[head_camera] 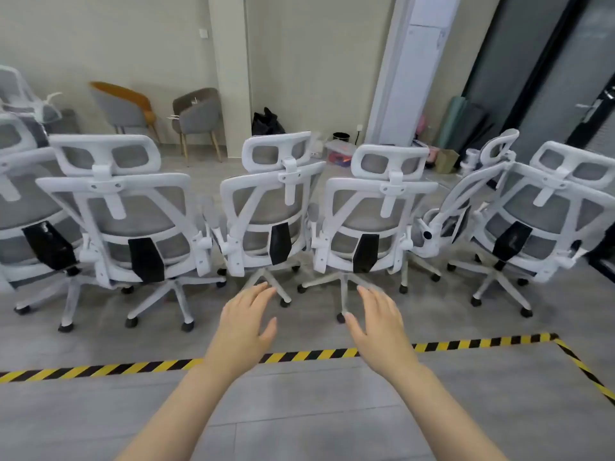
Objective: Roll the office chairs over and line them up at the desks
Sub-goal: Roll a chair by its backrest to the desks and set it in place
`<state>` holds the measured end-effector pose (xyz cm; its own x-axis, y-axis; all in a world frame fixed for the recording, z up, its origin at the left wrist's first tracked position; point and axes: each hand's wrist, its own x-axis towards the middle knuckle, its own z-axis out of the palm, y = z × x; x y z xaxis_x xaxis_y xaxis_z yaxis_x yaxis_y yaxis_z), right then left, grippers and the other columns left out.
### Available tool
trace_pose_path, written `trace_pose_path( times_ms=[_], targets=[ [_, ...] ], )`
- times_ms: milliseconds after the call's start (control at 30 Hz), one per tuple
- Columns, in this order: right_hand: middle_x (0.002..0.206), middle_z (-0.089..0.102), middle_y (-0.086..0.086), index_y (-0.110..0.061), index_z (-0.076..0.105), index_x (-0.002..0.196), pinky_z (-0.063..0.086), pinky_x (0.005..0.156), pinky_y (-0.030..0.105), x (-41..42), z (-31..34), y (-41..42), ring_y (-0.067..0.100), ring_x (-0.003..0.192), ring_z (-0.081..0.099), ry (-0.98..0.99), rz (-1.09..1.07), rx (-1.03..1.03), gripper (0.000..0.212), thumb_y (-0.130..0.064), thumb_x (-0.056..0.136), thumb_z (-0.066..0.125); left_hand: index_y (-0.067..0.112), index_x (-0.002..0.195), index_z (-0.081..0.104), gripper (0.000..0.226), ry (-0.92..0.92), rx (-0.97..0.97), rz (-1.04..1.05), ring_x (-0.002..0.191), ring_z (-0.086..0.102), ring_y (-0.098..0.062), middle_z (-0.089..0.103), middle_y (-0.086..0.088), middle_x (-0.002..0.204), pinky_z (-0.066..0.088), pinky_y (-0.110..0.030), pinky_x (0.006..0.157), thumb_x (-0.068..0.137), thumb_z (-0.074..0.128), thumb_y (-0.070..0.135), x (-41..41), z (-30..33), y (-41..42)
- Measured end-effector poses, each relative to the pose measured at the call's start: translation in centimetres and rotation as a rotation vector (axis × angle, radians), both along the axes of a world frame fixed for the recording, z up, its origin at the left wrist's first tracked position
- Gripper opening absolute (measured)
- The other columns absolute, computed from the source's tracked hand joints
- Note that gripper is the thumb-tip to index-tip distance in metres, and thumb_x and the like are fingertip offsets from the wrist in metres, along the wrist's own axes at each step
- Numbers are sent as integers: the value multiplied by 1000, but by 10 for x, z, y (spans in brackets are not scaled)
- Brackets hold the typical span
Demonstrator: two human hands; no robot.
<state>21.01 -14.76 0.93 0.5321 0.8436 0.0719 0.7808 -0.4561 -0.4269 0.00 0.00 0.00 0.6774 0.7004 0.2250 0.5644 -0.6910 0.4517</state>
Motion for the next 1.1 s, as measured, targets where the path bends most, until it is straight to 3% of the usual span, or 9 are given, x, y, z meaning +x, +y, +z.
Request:
trace_pose_path(
  times_ms=[233,567,700,867,1000,1100],
  targets=[
    [160,20,0,-18,20,153,7,123,35,102,-6,75,20,149,9,16,-102,-10,59,-43,102,38,25,147,41,53,-5,-31,-84,142,30,-13,37,7,152,18,-31,116,95,55,29,127,-14,97],
    [154,34,0,-19,30,150,20,120,45,273,-8,220,22,145,21,36,-266,92,56,-40,100,43,22,149,37,56,-9,-75,-252,147,23,-19,31,1,157,18,-39,122,96,55,30,324,-7,268],
    [140,46,2,-16,38,142,28,115,46,333,4,257,25,135,35,51,-343,126,49,-36,98,46,22,152,30,58,-36,-117,-309,149,17,-18,24,3,161,16,-40,123,99,52,29,409,15,316],
    [149,38,0,-17,33,147,22,119,39,423,16,288,22,141,27,10,-363,136,54,-35,98,47,20,155,22,63,-160,-122,-339,151,10,-15,15,3,164,12,-37,123,99,50,29,519,31,356],
    [154,32,1,-17,30,150,16,120,37,505,28,319,22,144,21,-38,-322,138,54,-33,100,45,16,153,28,59,-205,-12,-302,151,11,-20,19,-2,163,10,-37,123,100,49,30,605,31,391],
    [156,31,0,-20,32,150,18,121,42,565,36,349,20,146,20,-56,-243,184,52,-33,100,44,17,147,41,49,-230,15,-275,148,23,-22,33,-2,158,15,-40,122,101,43,35,657,28,412]
  ],
)
